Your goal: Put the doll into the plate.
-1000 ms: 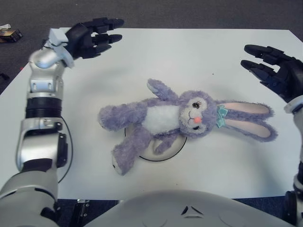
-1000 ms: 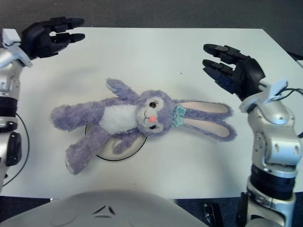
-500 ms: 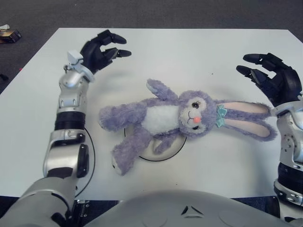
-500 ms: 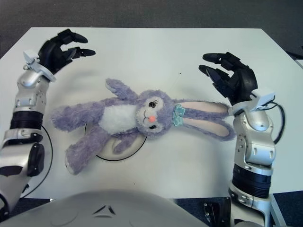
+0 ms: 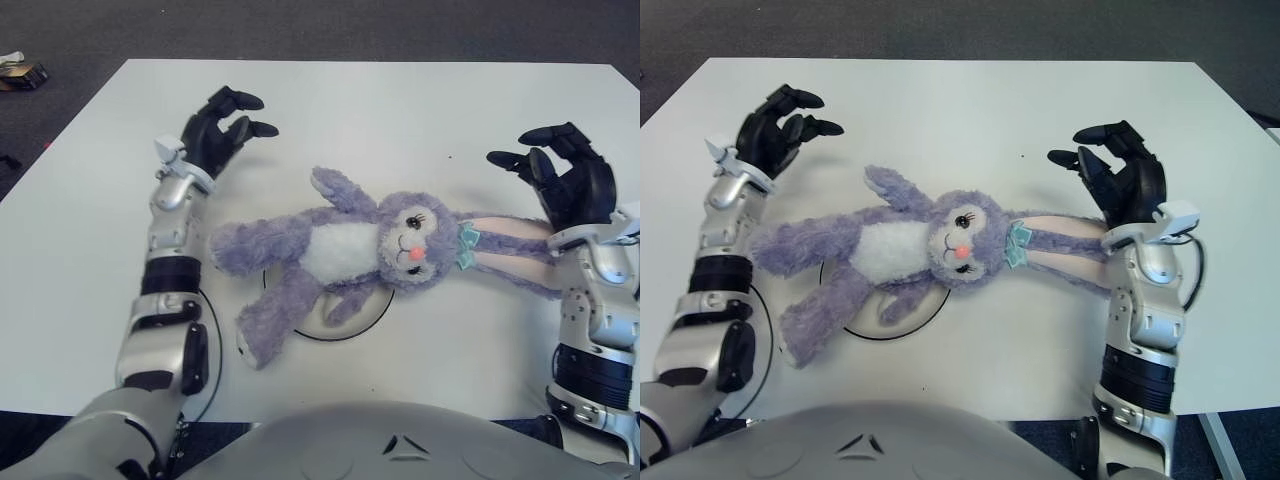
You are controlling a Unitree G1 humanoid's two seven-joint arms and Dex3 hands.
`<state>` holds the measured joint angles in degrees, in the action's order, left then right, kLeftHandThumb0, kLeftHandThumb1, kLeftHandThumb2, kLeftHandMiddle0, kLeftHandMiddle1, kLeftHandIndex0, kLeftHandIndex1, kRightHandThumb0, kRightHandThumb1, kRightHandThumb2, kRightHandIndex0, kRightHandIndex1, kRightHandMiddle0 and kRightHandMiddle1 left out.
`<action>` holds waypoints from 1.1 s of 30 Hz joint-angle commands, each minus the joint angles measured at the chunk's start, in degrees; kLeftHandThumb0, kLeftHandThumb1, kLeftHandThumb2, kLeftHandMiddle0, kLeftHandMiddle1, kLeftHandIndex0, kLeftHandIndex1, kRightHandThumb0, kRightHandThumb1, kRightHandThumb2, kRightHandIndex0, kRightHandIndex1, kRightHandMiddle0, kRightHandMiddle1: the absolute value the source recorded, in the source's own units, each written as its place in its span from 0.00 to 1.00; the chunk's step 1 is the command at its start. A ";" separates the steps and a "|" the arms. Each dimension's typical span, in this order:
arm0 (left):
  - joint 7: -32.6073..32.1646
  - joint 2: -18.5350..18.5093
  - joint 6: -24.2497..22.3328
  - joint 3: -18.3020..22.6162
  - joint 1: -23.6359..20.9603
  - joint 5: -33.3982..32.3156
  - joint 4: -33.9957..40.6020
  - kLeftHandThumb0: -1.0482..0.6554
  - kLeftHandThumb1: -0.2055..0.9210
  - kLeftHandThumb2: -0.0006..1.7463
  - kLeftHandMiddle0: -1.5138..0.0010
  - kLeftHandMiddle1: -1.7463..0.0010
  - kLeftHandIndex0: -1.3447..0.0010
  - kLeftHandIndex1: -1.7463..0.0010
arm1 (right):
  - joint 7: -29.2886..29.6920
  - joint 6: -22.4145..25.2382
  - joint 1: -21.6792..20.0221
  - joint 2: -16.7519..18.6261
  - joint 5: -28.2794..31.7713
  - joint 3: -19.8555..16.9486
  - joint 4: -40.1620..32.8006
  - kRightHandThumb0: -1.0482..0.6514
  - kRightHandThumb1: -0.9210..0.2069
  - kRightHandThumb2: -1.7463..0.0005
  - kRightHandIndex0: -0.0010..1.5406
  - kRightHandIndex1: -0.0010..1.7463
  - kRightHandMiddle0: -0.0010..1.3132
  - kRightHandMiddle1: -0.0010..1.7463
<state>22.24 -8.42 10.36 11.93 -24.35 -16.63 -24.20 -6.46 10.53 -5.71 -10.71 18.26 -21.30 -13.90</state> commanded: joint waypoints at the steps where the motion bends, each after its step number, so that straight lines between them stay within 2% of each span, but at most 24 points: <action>1: -5.16 4.87 2.32 -0.18 3.50 0.57 2.80 0.61 0.98 0.11 0.58 0.23 0.63 0.31 | -0.10 1.65 -1.11 1.15 4.31 -1.19 1.15 0.61 0.00 0.93 0.48 0.60 0.34 0.80; 5: -7.40 5.88 2.46 -0.68 4.16 1.10 3.95 0.61 0.85 0.30 0.63 0.14 0.66 0.26 | -0.07 1.88 -1.31 0.92 5.30 -0.95 1.75 0.61 0.00 0.93 0.49 0.63 0.35 0.76; 8: -7.89 5.98 2.38 -0.86 4.33 1.21 4.31 0.61 0.80 0.36 0.64 0.11 0.67 0.24 | 0.02 1.89 -1.29 0.75 5.55 -0.85 1.83 0.61 0.00 0.93 0.49 0.64 0.35 0.75; 11: -8.03 6.06 2.31 -0.88 4.41 1.33 4.48 0.61 0.79 0.38 0.65 0.10 0.68 0.23 | 0.11 1.86 -1.27 0.63 5.72 -0.76 1.87 0.61 0.00 0.93 0.49 0.64 0.35 0.75; 17: -9.49 6.94 2.42 -1.55 5.10 2.14 5.58 0.61 0.75 0.44 0.66 0.07 0.70 0.20 | -4.19 2.32 -3.36 0.28 8.56 0.13 7.55 0.61 0.00 0.92 0.46 0.70 0.35 0.73; 26: -9.86 6.94 2.22 -1.83 5.33 2.09 6.02 0.61 0.72 0.49 0.66 0.05 0.71 0.17 | -4.79 1.82 -3.58 -0.02 9.12 0.18 8.43 0.61 0.00 0.91 0.45 0.71 0.35 0.73; 28: -10.36 7.63 1.78 -2.48 6.08 2.40 6.96 0.61 0.71 0.49 0.66 0.05 0.71 0.17 | -3.31 5.37 -4.38 0.42 11.22 -0.58 9.13 0.61 0.00 0.91 0.45 0.71 0.35 0.73; 29: -10.54 7.86 1.62 -2.70 6.33 2.52 7.29 0.61 0.71 0.50 0.66 0.05 0.72 0.16 | -2.74 6.62 -4.64 0.54 11.94 -0.82 9.30 0.61 0.01 0.89 0.44 0.72 0.34 0.73; 31: -10.76 8.06 1.44 -2.93 6.58 2.65 7.69 0.61 0.67 0.55 0.66 0.03 0.74 0.11 | -2.01 7.96 -4.82 0.54 12.71 -1.05 9.22 0.61 0.09 0.78 0.39 0.79 0.32 0.76; 33: -10.95 8.21 1.24 -3.11 6.76 2.74 8.00 0.61 0.65 0.58 0.66 0.02 0.75 0.09 | -1.33 9.50 -4.97 0.52 13.54 -1.35 9.07 0.61 0.12 0.74 0.37 0.82 0.31 0.77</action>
<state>12.12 -0.56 12.30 9.33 -18.62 -14.38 -17.26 -8.89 17.79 -9.81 -10.32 29.95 -21.70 -5.06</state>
